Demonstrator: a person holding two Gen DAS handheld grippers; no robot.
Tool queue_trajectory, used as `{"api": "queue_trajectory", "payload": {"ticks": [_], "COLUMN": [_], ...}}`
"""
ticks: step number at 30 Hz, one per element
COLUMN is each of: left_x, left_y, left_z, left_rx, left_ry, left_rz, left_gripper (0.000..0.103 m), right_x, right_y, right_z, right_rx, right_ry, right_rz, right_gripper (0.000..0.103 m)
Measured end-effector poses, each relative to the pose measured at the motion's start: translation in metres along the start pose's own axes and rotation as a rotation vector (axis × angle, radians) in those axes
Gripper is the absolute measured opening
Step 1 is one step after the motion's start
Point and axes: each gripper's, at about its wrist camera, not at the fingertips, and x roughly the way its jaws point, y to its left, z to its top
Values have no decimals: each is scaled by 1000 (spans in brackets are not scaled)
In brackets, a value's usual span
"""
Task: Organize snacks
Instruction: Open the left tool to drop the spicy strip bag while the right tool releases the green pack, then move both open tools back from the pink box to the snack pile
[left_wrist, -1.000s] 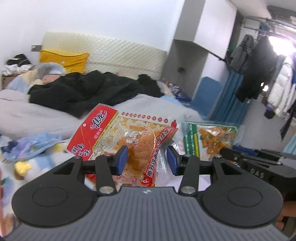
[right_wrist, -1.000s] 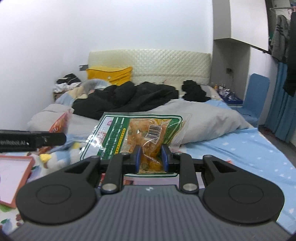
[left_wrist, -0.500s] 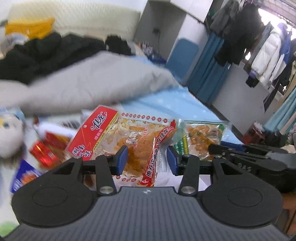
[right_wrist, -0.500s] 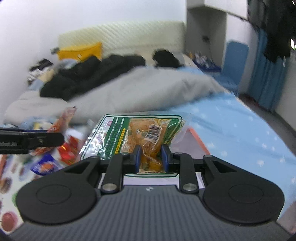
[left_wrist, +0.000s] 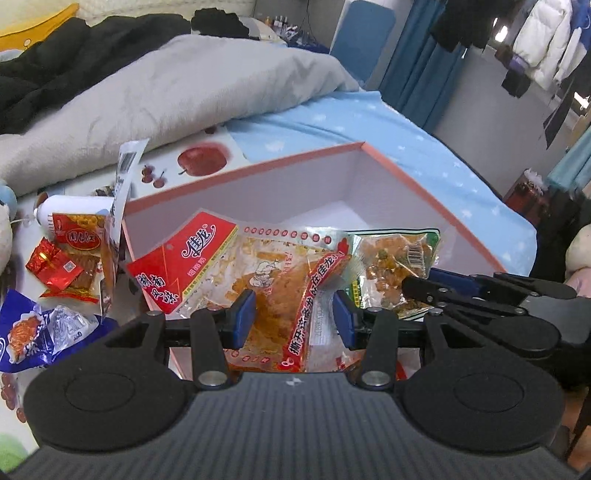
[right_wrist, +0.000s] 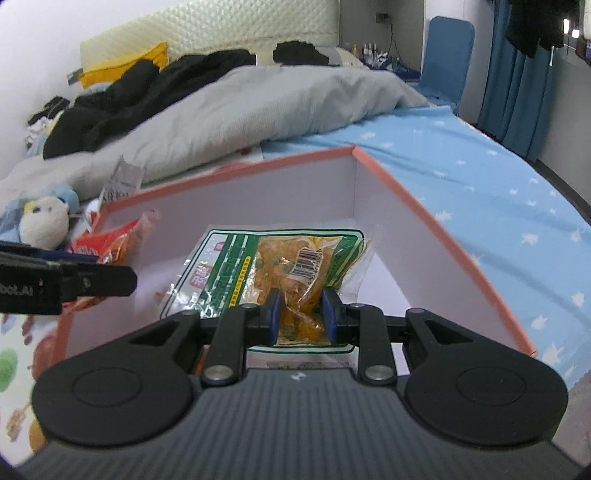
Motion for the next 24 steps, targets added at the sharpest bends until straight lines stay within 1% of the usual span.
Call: {"api": "queue_trajectory", "payload": {"ticks": [2,4,5,9,14,19,24], "left_x": [2,-4,-6,-20,-48,-84,-121], "left_y": [2,2,3,1,1,6,13], "left_z": [0,2,3,5,10,14,12], "left_rx": [-1,-7,-13,3,8,2,4], "left_ry": [0,-2,-5,-26,-79,-147,-222], "left_rz": [-5,-7,-3,0,2,7,22], "left_gripper": [53,64,66,66,66,66,66], "right_x": [3,4,0,-9,-33,-63,-93], "right_y": [-3,-5,-6,-8,-4,11,30], "right_z": [1,2,2,4,14,27,36], "right_rx": [4,12,18,33,52,41,31], "right_ry": [5,0,-10,-34,-99,-179,-252], "right_rz": [3,-8,-9,2,17,37,79], "right_gripper": [30,43,54,55,55,55,55]}}
